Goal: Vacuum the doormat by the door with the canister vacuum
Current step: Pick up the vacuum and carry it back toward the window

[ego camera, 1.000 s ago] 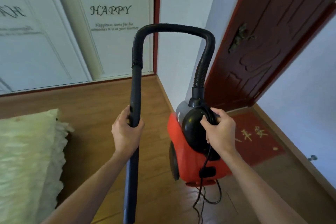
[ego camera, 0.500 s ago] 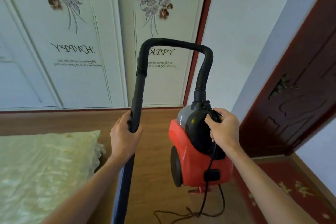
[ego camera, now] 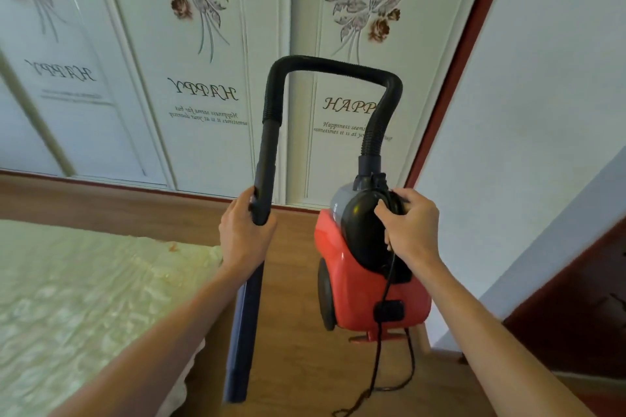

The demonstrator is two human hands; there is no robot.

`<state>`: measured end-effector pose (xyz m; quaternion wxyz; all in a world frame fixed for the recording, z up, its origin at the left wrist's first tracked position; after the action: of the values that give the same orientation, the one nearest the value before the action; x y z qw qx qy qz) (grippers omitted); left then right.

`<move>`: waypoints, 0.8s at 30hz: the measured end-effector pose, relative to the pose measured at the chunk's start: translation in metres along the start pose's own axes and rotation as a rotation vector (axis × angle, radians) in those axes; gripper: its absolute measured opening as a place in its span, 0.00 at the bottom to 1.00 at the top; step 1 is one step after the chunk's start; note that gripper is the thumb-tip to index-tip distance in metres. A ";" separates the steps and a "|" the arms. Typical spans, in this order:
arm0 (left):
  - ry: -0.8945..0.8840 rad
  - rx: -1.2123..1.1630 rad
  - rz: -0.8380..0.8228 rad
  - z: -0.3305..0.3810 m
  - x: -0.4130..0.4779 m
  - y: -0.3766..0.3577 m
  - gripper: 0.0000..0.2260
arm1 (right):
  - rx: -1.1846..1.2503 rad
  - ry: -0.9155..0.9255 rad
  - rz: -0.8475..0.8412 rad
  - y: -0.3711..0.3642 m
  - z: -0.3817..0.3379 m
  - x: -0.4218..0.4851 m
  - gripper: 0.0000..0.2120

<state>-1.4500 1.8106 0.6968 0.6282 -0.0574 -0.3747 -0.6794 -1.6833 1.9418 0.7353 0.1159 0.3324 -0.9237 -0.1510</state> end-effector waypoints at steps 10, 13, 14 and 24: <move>0.100 0.050 0.188 -0.033 0.082 -0.018 0.18 | 0.020 0.117 -0.160 -0.077 -0.027 0.118 0.06; 0.111 0.062 0.238 -0.051 0.108 -0.017 0.15 | 0.015 0.124 -0.195 -0.108 -0.032 0.149 0.09; 0.117 0.072 0.250 -0.059 0.119 -0.017 0.15 | 0.023 0.123 -0.210 -0.120 -0.034 0.160 0.09; 0.174 0.138 0.345 -0.161 0.237 -0.020 0.17 | 0.042 0.180 -0.347 -0.251 -0.074 0.275 0.09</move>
<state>-1.4529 1.5233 0.7040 0.7679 -0.0187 -0.3491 -0.5368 -1.7215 1.5647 0.7458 0.1631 0.5011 -0.8415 -0.1189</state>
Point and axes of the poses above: each hand's wrist, its own x-axis towards the middle knuckle, its own y-axis out of the back of the hand, z = x × y, the point moved 3 cm from there along x, towards the middle knuckle, and after that the axes turned 13 degrees about -y, right-handed, at the moved point
